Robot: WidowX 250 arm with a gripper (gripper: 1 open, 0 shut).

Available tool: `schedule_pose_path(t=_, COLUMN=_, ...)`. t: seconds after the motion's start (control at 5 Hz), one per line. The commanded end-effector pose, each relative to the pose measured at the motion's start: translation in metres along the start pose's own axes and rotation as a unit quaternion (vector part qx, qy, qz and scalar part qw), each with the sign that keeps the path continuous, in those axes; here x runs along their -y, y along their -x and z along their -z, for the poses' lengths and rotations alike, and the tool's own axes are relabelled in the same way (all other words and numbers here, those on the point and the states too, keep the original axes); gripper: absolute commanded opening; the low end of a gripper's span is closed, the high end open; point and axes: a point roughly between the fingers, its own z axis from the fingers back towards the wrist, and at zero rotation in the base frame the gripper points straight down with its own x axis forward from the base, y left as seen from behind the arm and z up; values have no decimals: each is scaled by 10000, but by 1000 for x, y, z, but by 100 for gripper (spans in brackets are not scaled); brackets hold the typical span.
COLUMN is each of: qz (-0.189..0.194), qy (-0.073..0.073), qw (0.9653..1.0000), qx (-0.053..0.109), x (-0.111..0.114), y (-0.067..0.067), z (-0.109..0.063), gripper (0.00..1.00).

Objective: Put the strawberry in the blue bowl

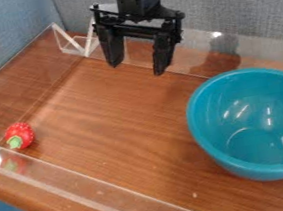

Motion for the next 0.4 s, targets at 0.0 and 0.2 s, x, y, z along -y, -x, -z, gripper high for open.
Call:
schedule_pose_path(t=0.0, qz=-79, qy=-4, qw=10000, qx=-10, x=-21, y=8, z=5, gripper=100)
schedule_pose_path(t=0.2, qz=-227, qy=-60, qw=9996, qx=-142, x=-58, y=21, z=21, gripper=100)
